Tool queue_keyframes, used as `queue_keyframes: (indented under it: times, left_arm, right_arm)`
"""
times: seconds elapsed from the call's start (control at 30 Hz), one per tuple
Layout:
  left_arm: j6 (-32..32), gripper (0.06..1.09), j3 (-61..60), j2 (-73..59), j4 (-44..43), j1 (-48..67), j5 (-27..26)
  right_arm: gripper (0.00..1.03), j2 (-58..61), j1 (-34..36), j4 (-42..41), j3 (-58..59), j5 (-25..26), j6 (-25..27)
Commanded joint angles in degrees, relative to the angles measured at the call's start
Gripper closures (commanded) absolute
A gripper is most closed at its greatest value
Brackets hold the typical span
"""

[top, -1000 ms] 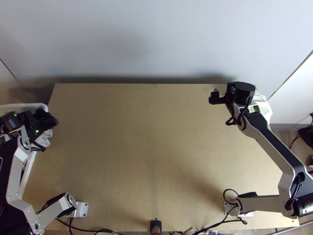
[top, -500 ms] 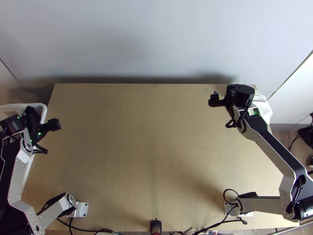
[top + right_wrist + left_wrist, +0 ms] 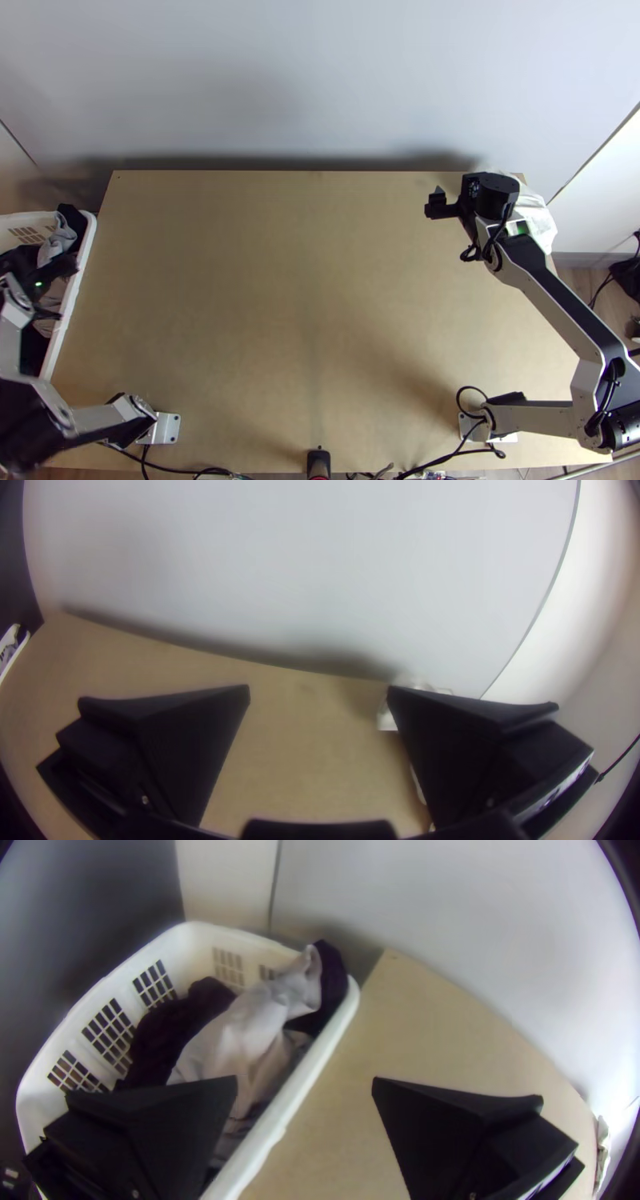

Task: Fold the t-shirt

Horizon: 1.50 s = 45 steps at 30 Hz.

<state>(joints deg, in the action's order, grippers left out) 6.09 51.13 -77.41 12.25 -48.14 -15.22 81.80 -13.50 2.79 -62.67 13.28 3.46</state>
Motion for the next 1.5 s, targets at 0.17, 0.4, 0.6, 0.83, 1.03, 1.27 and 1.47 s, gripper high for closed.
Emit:
queue_keyframes:
  times: [0.17,0.4,0.6,0.83,1.03,1.27,1.47]
  left_arm:
    - [2.0,0.11,12.6,-18.7,-0.4,-10.0,-2.3]
    - [-0.3,0.11,16.9,-26.9,-0.3,-7.1,-2.7]
    - [-1.0,0.11,19.1,-32.8,-0.6,-5.9,-2.6]
    - [-3.5,0.11,24.8,-38.0,-0.3,-4.0,-2.5]
    - [-3.5,0.12,26.9,-41.2,-0.8,-1.7,-1.8]
    - [-1.8,1.05,27.1,-40.7,-1.6,-0.4,-1.8]
    - [-3.6,1.05,27.4,-34.5,-1.0,-1.0,-1.7]
  right_arm:
    - [0.07,0.2,-0.5,0.3,-0.3,0.1,0.1]
    - [0.07,0.2,-0.5,0.4,-0.3,0.4,0.1]
    - [0.07,0.2,-0.5,0.6,-0.5,0.5,0.4]
    - [0.07,2.0,-1.4,0.6,-2.1,0.6,0.4]
    - [0.07,2.3,-1.5,1.1,-2.5,0.9,0.7]
    - [0.07,2.7,-1.5,1.1,-2.9,1.3,1.3]
    - [0.07,3.5,-1.5,1.1,-3.4,1.4,1.2]
